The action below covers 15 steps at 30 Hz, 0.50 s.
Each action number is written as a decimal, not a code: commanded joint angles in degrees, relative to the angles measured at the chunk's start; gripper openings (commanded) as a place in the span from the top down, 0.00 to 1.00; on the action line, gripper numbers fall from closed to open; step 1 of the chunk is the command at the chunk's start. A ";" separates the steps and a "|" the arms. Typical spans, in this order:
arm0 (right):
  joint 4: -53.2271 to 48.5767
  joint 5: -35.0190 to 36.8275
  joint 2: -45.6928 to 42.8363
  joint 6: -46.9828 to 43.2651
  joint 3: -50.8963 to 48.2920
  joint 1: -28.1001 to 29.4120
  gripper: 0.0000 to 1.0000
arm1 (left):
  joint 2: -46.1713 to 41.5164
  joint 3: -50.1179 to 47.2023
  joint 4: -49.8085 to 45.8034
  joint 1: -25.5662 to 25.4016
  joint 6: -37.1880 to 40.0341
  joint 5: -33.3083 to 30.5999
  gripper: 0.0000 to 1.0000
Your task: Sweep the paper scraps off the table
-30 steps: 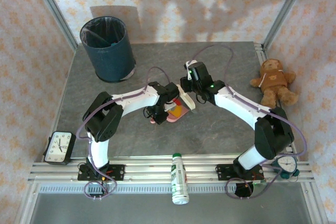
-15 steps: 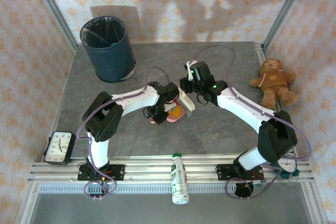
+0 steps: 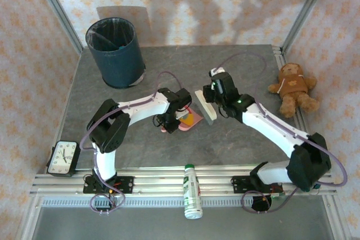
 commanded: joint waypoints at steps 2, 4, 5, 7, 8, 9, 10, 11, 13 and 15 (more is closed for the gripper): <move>2.28 12.90 -5.06 2.86 -2.25 0.15 1.00 | -4.69 -1.12 2.00 0.58 -0.78 -1.82 1.00; 1.36 16.48 -6.34 3.64 -2.99 -0.35 1.00 | -5.61 -1.25 2.73 0.81 -0.91 -1.19 1.00; 0.99 17.37 -6.36 4.07 -3.37 -0.82 1.00 | -6.20 -1.42 3.29 0.83 -1.17 -1.25 1.00; 0.70 17.24 -8.92 4.49 -4.18 -1.74 1.00 | -7.49 -1.59 4.28 1.13 -1.81 -1.28 1.00; 0.60 16.95 -9.50 4.52 -4.58 -2.16 1.00 | -8.14 -1.64 4.59 1.32 -2.03 -1.31 1.00; 0.49 16.75 -10.06 4.65 -4.86 -2.59 1.00 | -8.80 -1.56 4.97 1.50 -2.35 -1.35 1.00; 0.48 16.46 -10.42 4.57 -5.07 -2.74 1.00 | -9.30 -1.31 5.09 1.68 -2.67 -1.43 1.00; 0.35 16.22 -10.78 4.48 -5.32 -3.05 1.00 | -9.95 -0.98 5.19 1.93 -3.01 -1.52 1.00; 0.05 15.89 -11.31 4.50 -5.77 -3.24 1.00 | -11.35 -0.52 5.51 2.49 -3.57 -1.10 1.00; -0.09 15.45 -11.78 4.45 -6.35 -3.32 1.00 | -12.74 0.08 5.87 3.25 -4.08 -0.72 1.00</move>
